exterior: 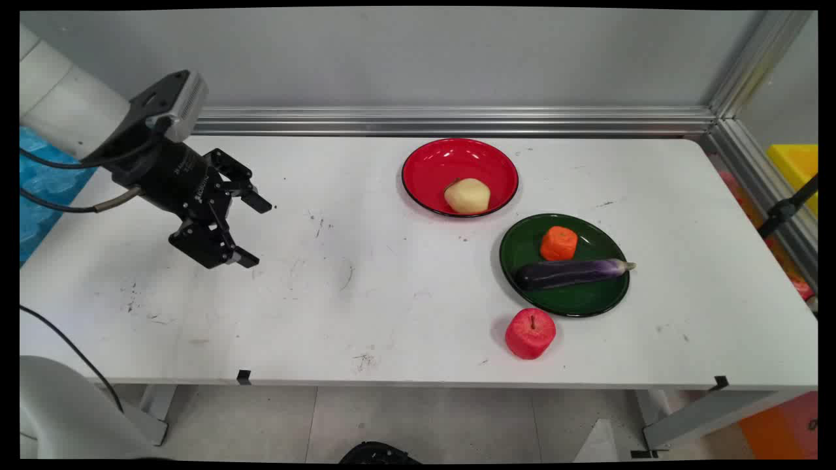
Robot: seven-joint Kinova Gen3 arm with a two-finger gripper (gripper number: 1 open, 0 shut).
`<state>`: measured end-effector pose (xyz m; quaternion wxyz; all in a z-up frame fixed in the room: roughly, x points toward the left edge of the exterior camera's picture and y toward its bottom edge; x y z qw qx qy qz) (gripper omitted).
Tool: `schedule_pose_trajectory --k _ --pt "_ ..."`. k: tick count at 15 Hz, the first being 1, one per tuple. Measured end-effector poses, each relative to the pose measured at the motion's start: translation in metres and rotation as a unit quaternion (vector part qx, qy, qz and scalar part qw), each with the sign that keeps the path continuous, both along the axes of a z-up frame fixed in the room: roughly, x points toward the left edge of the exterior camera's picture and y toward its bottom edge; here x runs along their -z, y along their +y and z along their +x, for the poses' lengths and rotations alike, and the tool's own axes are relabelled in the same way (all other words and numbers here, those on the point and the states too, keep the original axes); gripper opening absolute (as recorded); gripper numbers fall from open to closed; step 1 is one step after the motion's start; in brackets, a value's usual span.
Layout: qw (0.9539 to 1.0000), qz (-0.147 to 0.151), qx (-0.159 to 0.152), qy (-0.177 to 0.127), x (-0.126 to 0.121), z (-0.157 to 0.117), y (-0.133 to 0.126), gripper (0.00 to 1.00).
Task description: Pick up the mandarin from the green plate
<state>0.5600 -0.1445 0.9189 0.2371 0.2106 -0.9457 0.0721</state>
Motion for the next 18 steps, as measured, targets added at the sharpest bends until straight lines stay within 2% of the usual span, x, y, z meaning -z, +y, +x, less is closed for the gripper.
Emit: schedule_pose_trajectory --k 5,9,12,18 --pt "0.9997 -0.011 -0.011 0.018 -0.001 -0.004 -0.006 1.0" --pt "0.9985 -0.024 -0.017 0.047 -0.004 -0.023 -0.021 1.0" --pt "0.9971 -0.031 -0.02 0.067 -0.005 -0.043 -0.035 1.0" --pt "0.9934 -0.039 -0.037 0.101 -0.001 -0.101 -0.076 1.0"
